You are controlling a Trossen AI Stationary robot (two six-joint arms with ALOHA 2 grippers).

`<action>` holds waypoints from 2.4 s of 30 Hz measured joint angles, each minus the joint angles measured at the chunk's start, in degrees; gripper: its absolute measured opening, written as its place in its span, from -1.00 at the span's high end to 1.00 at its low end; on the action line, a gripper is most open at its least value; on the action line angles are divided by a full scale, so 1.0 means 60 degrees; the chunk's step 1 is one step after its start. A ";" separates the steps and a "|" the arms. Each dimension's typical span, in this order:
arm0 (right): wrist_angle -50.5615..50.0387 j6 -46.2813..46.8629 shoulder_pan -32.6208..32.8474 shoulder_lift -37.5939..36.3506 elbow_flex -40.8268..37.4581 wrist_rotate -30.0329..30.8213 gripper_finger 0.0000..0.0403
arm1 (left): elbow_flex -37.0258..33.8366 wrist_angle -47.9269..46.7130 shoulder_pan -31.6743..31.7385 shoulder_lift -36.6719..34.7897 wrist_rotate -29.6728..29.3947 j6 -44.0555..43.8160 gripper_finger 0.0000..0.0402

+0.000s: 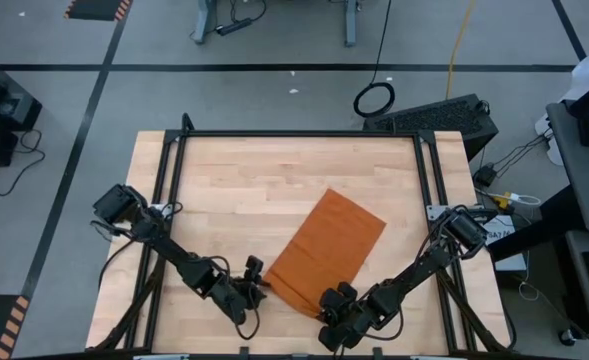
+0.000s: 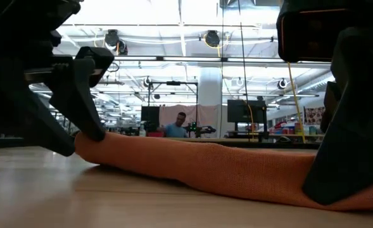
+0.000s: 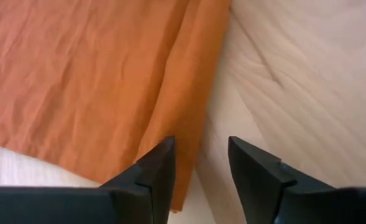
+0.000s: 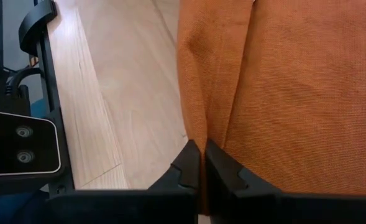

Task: Roll towel into tight, uniform cylinder
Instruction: Roll the brown towel

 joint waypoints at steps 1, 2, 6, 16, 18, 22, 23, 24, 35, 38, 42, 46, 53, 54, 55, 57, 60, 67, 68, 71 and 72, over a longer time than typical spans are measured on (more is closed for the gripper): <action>0.0000 -0.0004 0.0000 0.0000 0.0000 0.0000 1.00 | 0.0001 -0.0004 0.0003 0.0000 -0.0008 0.0081 0.25; 0.0000 -0.0007 0.0000 0.0000 0.0000 0.0000 1.00 | 0.0000 -0.0001 0.0010 0.0001 -0.0049 0.0172 0.25; -0.0002 -0.0013 0.0000 0.0000 0.0000 -0.0010 1.00 | 0.0000 0.0003 0.0110 0.0015 -0.0202 0.0522 0.25; 0.0015 -0.0109 0.0000 0.0000 0.0004 -0.0225 1.00 | 0.0004 -0.0233 0.0665 0.0015 0.0007 0.0993 0.25; 0.0015 -0.0106 0.0000 0.0000 0.0004 -0.0250 1.00 | 0.0004 -0.0233 0.0741 0.0015 0.0204 0.1123 0.25; 0.0011 -0.0101 0.0000 0.0000 0.0004 -0.0259 1.00 | 0.0004 -0.0163 0.0757 0.0018 0.0240 0.1467 0.25; 0.0011 -0.0099 0.0000 0.0000 0.0004 -0.0256 1.00 | 0.0004 -0.0076 0.0679 0.0018 0.0192 0.1503 0.25; 0.0011 -0.0094 0.0000 0.0000 0.0000 -0.0255 1.00 | 0.0004 0.0054 0.0561 0.0018 0.0054 0.1515 0.25; 0.0007 -0.0077 -0.0011 0.0000 0.0000 -0.0254 1.00 | 0.0007 0.0375 -0.0241 0.0018 -0.0655 0.1776 -0.08; 0.0011 -0.0077 -0.0011 0.0000 0.0000 -0.0251 1.00 | 0.0018 0.0369 -0.0115 0.0187 -0.0748 0.2121 -0.19; 0.0037 -0.0077 -0.0011 0.0000 -0.0004 -0.0248 1.00 | 0.0025 0.0448 0.0112 0.0579 -0.0596 0.2494 -0.20; 0.0040 -0.0076 -0.0011 0.0000 -0.0004 -0.0249 1.00 | 0.0047 0.0566 0.0247 0.0761 -0.0592 0.2497 -0.09; 0.0084 -0.0423 -0.0018 -0.0003 0.0000 -0.0533 1.00 | 0.0050 0.0763 0.0408 0.0827 -0.0565 0.2405 0.42; 0.0084 -0.0514 -0.0018 -0.0004 0.0000 -0.0603 1.00 | 0.0090 0.0663 0.0523 0.0827 -0.0439 0.2234 0.51; 0.0085 -0.0578 -0.0021 -0.0004 0.0000 -0.0676 1.00 | 0.0146 0.0512 0.0654 0.0827 -0.0245 0.2030 0.59; 0.0085 -0.0726 -0.0025 -0.0004 0.0000 -0.0753 1.00 | 0.0294 0.0166 0.0933 0.0820 0.0320 0.1748 0.76; 0.0084 -0.0934 -0.0025 -0.0004 0.0000 -0.0761 1.00 | 0.0632 -0.0515 0.1299 0.0796 0.1362 0.1428 0.95; 0.0063 -0.2037 -0.0022 -0.0094 -0.0007 -0.0715 0.93 | 0.2129 -0.3474 0.1960 0.0838 0.3755 0.0307 0.96; 0.0017 -0.2257 -0.0022 -0.0144 -0.0018 -0.0609 0.89 | 0.2297 -0.3819 0.2082 0.0839 0.4223 0.0243 0.97; -0.0278 -0.2902 0.0003 -0.0383 -0.0053 -0.0255 0.74 | 0.2644 -0.4084 0.2457 0.0856 0.5567 -0.0229 0.97; -0.0352 -0.3044 0.0034 -0.0454 -0.0057 -0.0159 0.69 | 0.2724 -0.4023 0.2599 0.0856 0.5980 -0.0462 0.97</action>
